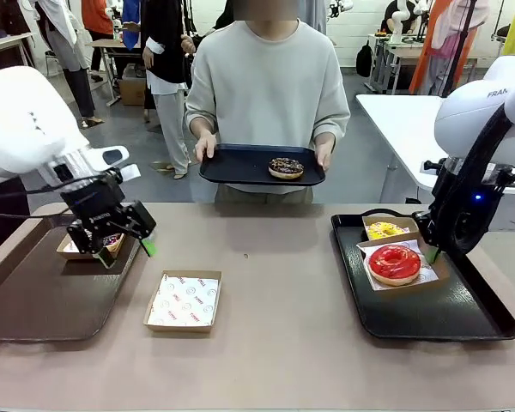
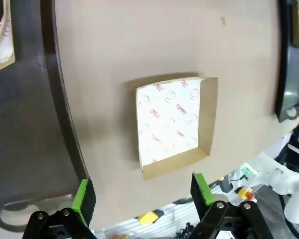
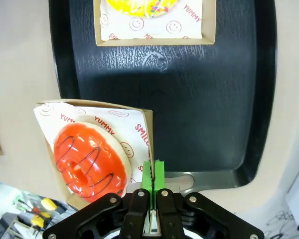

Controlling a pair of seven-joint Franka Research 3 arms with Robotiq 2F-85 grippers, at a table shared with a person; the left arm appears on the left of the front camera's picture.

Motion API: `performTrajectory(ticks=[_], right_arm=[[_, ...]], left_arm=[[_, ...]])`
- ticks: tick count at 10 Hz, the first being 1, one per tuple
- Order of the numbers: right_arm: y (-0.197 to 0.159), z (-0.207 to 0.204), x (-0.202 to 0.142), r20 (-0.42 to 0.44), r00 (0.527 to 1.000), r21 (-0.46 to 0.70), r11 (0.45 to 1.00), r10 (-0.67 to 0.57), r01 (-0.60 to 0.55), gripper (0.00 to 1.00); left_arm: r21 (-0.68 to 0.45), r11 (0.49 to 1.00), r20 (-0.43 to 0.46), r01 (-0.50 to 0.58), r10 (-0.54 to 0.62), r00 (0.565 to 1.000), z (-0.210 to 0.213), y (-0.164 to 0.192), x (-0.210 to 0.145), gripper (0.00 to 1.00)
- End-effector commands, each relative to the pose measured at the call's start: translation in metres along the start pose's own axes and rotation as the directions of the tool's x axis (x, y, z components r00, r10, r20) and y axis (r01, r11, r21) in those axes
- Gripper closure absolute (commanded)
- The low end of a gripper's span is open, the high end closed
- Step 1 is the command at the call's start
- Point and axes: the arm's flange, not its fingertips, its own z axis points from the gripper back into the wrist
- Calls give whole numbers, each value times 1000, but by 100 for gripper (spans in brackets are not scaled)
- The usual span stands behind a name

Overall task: Individually package the donuts and arrange them on the tray.
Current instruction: Place the picked Paper togo box on the Handle tray while simultaneously picking up another Paper togo box from the table with the other hand.

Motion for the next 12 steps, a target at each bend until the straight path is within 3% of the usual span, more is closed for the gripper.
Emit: performTrajectory(ticks=[1,6,8,9,12], right_arm=[[2,7,-3,11,1000,0,1000,6,-6,98],[2,7,-3,11,1000,0,1000,6,-6,98],[2,7,-3,11,1000,0,1000,6,-6,98],[2,7,-3,11,1000,0,1000,6,-6,98],[2,7,-3,11,1000,0,1000,6,-6,98]], left_arm=[[112,994,27,-7,4,1000,-23,-14,1,0],[277,959,58,54,-72,996,-82,-45,-13,0],[229,972,73,55,-74,995,-73,-48,-19,0],[246,966,33,83,-94,995,-81,-45,-15,0],[246,966,33,83,-94,995,-81,-45,-15,0]])
